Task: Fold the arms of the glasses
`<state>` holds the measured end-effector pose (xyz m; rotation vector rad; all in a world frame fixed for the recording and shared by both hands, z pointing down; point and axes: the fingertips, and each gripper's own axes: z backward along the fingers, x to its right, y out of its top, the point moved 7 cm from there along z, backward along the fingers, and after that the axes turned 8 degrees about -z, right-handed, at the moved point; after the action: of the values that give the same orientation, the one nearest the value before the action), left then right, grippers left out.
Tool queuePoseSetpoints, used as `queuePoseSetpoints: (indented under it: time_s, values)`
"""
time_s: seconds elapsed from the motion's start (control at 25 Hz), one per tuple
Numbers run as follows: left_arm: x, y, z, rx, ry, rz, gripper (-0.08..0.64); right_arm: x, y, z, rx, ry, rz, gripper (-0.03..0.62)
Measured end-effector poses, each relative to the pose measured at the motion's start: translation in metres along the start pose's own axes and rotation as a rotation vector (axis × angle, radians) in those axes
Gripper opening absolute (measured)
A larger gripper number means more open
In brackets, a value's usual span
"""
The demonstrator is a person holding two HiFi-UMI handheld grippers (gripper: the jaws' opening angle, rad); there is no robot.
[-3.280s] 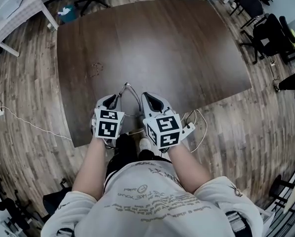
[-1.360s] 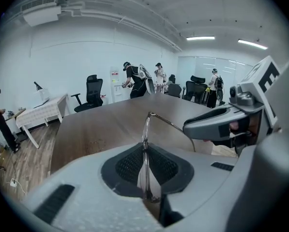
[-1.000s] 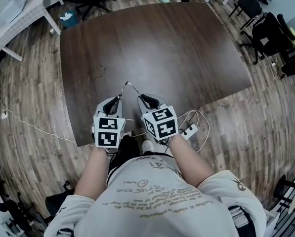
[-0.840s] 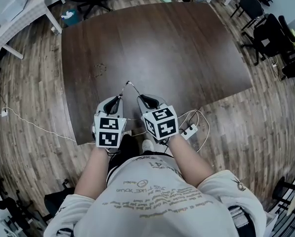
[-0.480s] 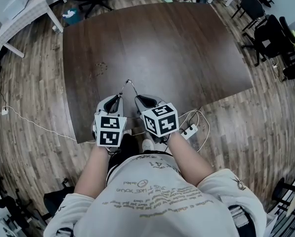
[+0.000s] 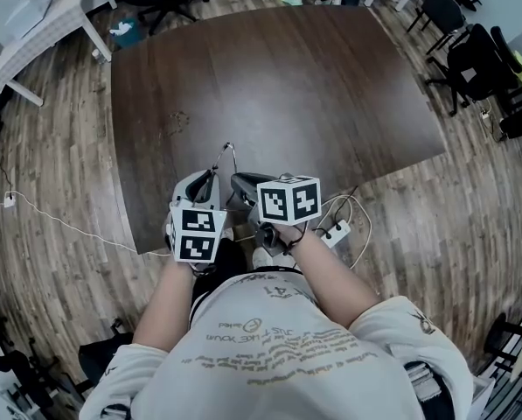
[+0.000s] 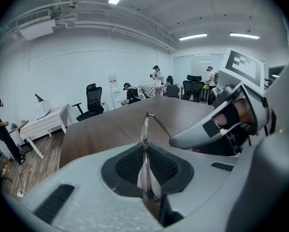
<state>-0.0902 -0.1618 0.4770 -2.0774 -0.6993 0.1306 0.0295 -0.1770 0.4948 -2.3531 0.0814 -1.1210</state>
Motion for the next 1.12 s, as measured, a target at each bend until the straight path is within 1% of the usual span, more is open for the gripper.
queuePoseSetpoints:
  time_s: [0.08, 0.12, 0.44, 0.64, 0.8, 0.92, 1.0, 1.04, 1.08, 1.12]
  values:
    - [0.002, -0.002, 0.001, -0.001, 0.005, -0.001, 0.041, -0.001, -0.002, 0.0, 0.001, -0.022, 0.033, 0.032]
    - [0.002, -0.002, 0.002, 0.001, 0.005, 0.001, 0.04, -0.003, -0.002, 0.0, 0.001, -0.018, 0.035, 0.032]
    - [-0.003, -0.005, 0.01, 0.032, -0.011, 0.041, 0.041, -0.014, -0.006, -0.011, -0.025, 0.077, -0.089, 0.031]
    - [0.0, -0.004, 0.012, 0.036, -0.009, 0.057, 0.041, -0.02, -0.006, -0.013, -0.031, 0.108, -0.126, 0.031]
    - [-0.003, -0.006, 0.014, 0.053, -0.008, 0.081, 0.041, -0.022, -0.007, -0.013, -0.029, 0.137, -0.176, 0.029]
    - [-0.004, -0.005, 0.015, 0.061, -0.006, 0.094, 0.041, -0.023, -0.007, -0.013, -0.016, 0.154, -0.186, 0.029]
    - [-0.005, -0.005, 0.016, 0.064, -0.002, 0.101, 0.041, -0.025, -0.004, -0.011, 0.03, 0.168, -0.166, 0.03]
    - [-0.006, -0.005, 0.017, 0.065, 0.002, 0.104, 0.041, -0.026, -0.003, -0.01, 0.057, 0.17, -0.151, 0.036]
    - [-0.007, -0.005, 0.017, 0.067, 0.008, 0.106, 0.041, -0.026, -0.001, -0.009, 0.078, 0.168, -0.134, 0.064]
    - [-0.008, -0.006, 0.017, 0.068, 0.015, 0.108, 0.041, -0.027, 0.0, -0.009, 0.09, 0.162, -0.115, 0.11]
